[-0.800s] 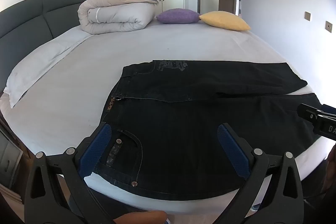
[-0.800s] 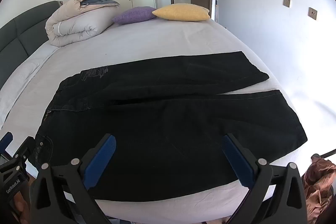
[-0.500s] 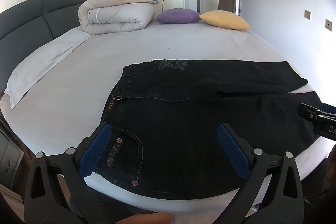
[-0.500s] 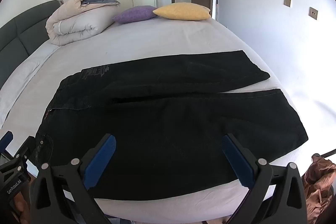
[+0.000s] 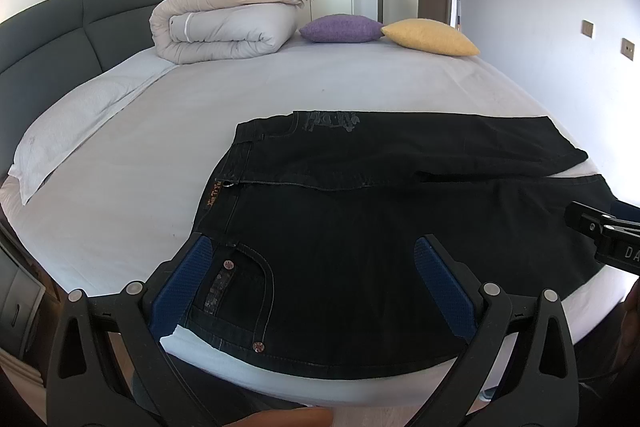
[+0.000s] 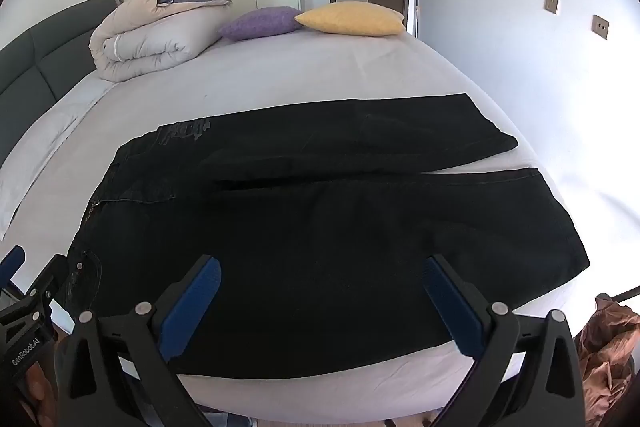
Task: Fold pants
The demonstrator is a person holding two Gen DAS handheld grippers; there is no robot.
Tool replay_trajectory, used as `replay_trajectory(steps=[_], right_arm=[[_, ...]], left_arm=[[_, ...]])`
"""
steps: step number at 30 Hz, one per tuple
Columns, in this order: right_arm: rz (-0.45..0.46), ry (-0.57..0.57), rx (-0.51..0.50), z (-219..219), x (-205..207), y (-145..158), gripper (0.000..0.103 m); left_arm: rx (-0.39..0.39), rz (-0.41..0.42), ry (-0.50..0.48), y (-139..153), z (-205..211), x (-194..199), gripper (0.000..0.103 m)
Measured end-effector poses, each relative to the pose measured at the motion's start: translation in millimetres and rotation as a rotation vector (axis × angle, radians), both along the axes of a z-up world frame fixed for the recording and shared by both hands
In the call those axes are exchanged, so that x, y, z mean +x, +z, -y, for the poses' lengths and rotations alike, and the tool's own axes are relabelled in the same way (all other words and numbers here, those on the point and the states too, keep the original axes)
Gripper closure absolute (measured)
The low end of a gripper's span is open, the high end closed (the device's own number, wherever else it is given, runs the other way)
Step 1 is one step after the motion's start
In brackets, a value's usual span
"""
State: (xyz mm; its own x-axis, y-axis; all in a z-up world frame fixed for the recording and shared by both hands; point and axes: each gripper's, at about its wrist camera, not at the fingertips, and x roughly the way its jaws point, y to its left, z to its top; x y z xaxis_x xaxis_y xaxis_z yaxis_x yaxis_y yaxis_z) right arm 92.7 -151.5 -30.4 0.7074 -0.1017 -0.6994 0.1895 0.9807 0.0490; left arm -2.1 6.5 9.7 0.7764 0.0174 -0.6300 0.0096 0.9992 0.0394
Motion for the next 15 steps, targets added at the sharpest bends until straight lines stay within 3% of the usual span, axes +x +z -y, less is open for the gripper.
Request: replay_trajectory(steps=[15], right_arm=[[-0.003, 0.004, 0.002, -2, 0, -3, 0.0]], left_arm=[[0.0, -0.002, -0.001, -8, 0, -2, 0.0]])
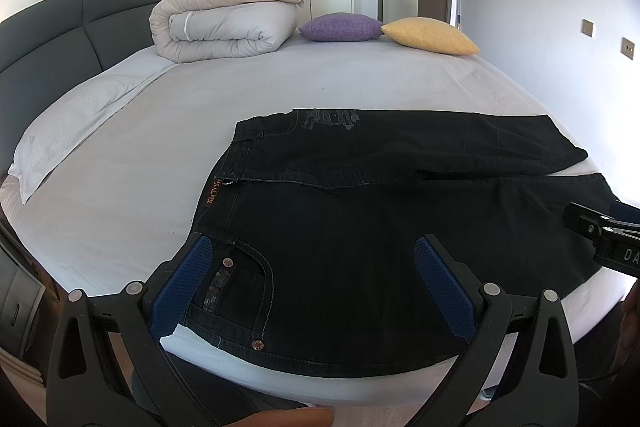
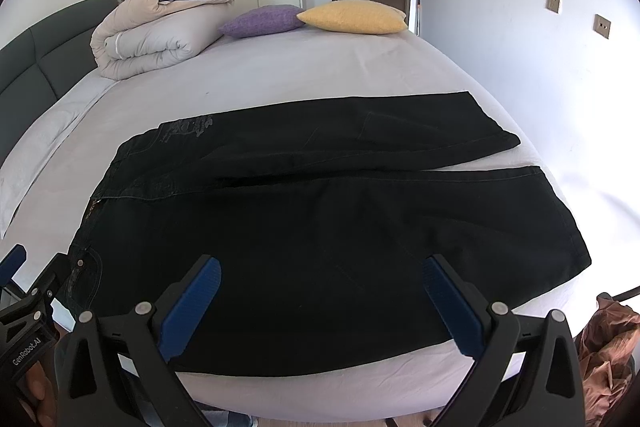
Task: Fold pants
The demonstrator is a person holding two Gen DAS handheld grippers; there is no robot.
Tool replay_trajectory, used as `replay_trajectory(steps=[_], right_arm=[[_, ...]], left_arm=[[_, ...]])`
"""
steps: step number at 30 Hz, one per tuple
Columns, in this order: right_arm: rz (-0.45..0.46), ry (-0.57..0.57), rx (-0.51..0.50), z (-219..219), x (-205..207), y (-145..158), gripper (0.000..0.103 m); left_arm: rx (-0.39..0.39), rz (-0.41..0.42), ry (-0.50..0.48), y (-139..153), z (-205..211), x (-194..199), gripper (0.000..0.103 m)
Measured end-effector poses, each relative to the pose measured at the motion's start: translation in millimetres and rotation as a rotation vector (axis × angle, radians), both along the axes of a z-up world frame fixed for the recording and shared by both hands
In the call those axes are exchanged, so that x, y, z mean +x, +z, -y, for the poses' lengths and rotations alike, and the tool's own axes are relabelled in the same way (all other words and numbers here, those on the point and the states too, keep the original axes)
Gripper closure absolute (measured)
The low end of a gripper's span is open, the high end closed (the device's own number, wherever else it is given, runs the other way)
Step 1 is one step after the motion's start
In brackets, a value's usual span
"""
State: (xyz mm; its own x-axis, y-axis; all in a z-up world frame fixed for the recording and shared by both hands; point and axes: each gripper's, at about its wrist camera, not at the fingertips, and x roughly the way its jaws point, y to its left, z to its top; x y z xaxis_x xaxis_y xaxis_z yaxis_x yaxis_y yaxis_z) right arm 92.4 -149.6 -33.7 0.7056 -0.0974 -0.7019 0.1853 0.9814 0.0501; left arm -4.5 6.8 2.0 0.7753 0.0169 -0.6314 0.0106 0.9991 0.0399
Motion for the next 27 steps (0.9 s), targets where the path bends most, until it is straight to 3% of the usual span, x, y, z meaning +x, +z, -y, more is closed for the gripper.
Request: replay_trajectory(steps=[27], right_arm=[[-0.006, 0.005, 0.002, -9, -1, -5, 0.0]], left_arm=[[0.002, -0.007, 0.0, -18, 2, 3, 0.0]])
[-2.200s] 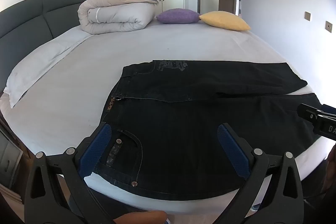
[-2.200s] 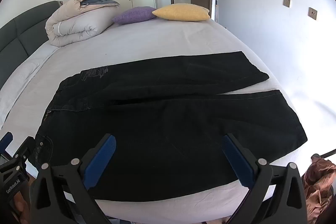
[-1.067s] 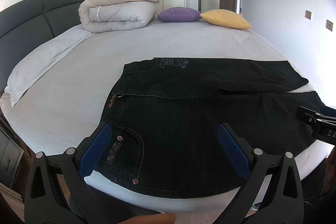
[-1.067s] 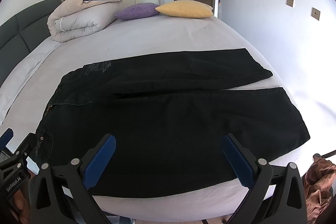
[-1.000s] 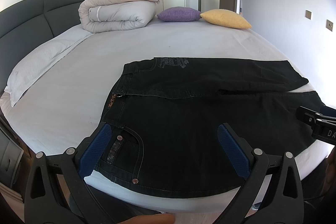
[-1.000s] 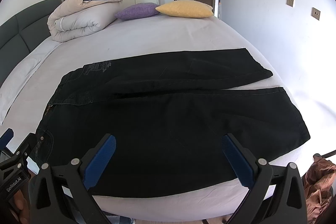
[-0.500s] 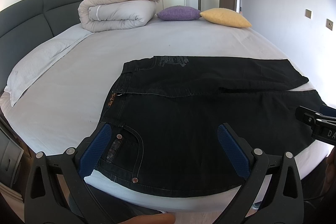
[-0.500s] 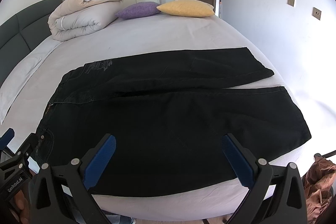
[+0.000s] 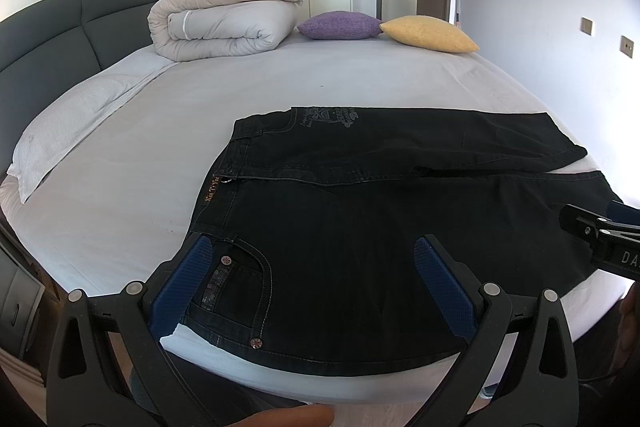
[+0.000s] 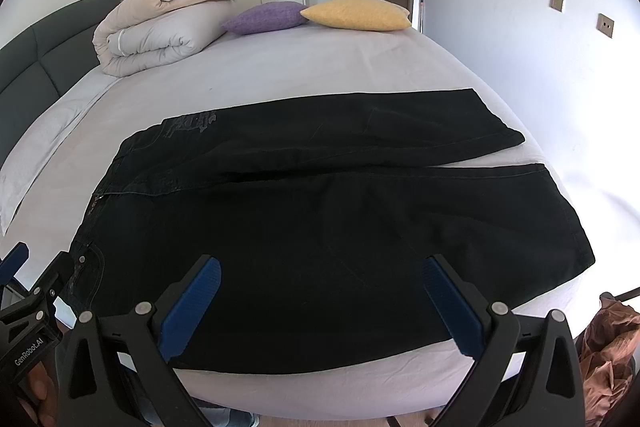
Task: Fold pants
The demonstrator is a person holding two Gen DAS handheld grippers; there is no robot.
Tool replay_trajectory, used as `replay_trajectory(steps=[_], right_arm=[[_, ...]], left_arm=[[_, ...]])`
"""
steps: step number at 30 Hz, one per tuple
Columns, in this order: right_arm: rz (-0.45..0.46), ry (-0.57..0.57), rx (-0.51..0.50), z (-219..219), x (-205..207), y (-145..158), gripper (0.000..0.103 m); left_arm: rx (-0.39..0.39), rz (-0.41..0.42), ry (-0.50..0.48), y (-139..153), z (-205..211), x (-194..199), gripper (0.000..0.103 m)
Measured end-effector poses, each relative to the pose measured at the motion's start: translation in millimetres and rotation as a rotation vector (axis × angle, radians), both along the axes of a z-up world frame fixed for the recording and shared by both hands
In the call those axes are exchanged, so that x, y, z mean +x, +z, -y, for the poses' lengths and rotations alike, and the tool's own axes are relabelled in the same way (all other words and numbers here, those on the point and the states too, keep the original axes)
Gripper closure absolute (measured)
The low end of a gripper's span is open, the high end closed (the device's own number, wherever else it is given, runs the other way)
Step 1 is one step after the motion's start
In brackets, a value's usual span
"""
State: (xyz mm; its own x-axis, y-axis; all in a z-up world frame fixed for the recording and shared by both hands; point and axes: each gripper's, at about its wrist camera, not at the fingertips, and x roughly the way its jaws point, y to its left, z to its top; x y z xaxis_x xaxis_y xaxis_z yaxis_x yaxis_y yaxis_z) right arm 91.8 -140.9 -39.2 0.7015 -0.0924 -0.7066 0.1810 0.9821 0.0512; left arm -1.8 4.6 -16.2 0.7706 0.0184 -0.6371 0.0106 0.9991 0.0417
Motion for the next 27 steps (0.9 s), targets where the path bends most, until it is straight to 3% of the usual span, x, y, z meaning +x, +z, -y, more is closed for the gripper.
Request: replay_trajectory(steps=[20, 27], right_arm=[[-0.013, 0.011, 0.002, -1, 3, 0, 0.0], [-0.013, 0.011, 0.003, -3, 3, -1, 0.0]], left_arm=[[-0.003, -0.011, -0.002, -7, 2, 3, 0.0], [0.059, -0.019, 0.014, -14, 8, 5, 0.0]])
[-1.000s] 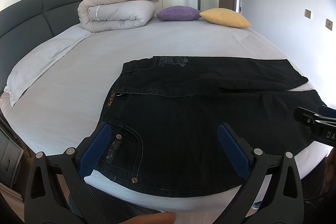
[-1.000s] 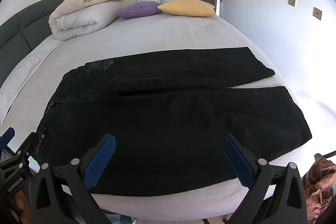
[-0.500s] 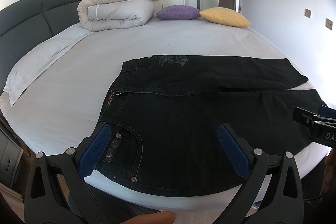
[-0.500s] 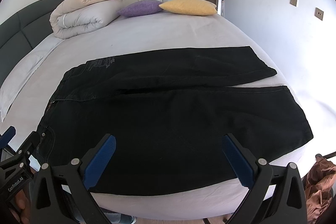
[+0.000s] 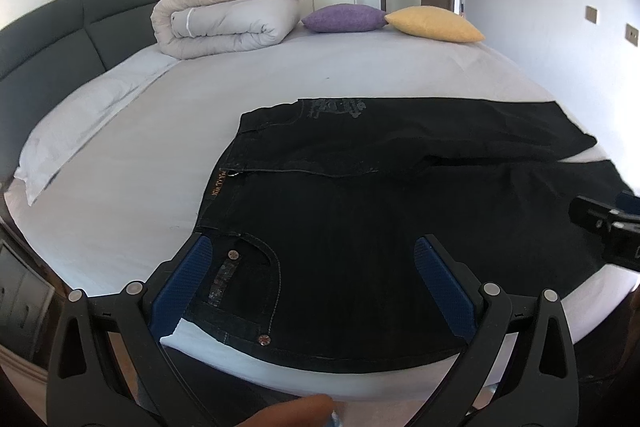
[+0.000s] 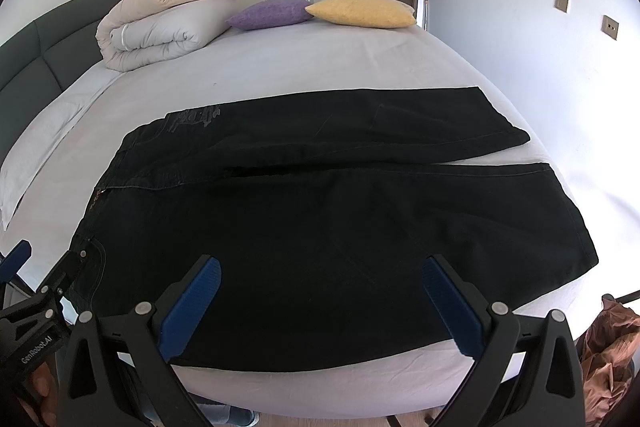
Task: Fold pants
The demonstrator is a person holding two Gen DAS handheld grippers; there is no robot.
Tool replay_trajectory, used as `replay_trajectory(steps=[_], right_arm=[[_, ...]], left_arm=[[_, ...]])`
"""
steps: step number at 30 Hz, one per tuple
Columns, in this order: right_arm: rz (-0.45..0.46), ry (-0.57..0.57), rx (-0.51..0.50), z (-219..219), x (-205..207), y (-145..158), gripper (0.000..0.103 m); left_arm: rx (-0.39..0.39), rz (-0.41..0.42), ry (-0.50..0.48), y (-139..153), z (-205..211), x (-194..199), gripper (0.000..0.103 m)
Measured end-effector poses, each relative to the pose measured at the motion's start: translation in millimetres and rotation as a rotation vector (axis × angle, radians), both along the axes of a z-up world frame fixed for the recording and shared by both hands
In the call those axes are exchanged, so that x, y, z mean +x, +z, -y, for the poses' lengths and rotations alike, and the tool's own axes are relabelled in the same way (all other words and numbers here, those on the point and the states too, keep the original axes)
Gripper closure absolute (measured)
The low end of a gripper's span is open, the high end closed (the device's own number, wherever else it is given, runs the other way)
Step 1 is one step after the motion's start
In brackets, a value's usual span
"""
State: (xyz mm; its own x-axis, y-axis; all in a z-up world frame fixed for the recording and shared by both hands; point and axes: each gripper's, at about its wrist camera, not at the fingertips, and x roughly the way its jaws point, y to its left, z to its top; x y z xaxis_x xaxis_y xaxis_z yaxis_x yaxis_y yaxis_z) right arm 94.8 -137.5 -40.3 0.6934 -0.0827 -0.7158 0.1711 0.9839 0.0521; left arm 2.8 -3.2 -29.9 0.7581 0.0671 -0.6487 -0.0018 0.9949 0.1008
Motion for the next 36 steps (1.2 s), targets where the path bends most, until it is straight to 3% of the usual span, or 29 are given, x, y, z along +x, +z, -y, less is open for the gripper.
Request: replay_trajectory(steps=[5, 12, 17, 19, 23, 26, 28, 31, 36], right_arm=[[-0.005, 0.005, 0.002, 1, 1, -1, 0.0], [-0.012, 0.015, 0.012, 4, 5, -4, 0.0], [-0.014, 0.038, 0.018, 6, 12, -8, 0.0], [-0.009, 0.06, 0.026, 9, 18, -7, 0.0], [0.03, 0.124, 0.061, 18, 33, 0, 0.0], [0.058, 0.197, 0.087, 29, 50, 5, 0.0], [0.066, 0.233, 0.09, 39, 64, 4, 0.0], [0.063, 0.28, 0.08, 52, 83, 4, 0.002], [0.047, 0.393, 0.074, 75, 115, 0, 0.024]], left_arm=[[0.046, -0.002, 0.011, -6, 3, 0, 0.0], [0.104, 0.058, -0.029, -7, -1, -2, 0.0], [0.285, 0.138, -0.064, -13, 0, 9, 0.0], [0.351, 0.098, -0.065, -21, -4, 25, 0.0], [0.308, -0.005, -0.099, -33, -21, 60, 0.0], [0.318, -0.062, -0.087, -37, -30, 90, 0.0], [0.246, -0.056, -0.148, -34, -39, 119, 0.0], [0.242, -0.06, -0.221, -30, -45, 172, 0.0], [0.107, -0.204, -0.388, -27, -61, 282, 0.003]])
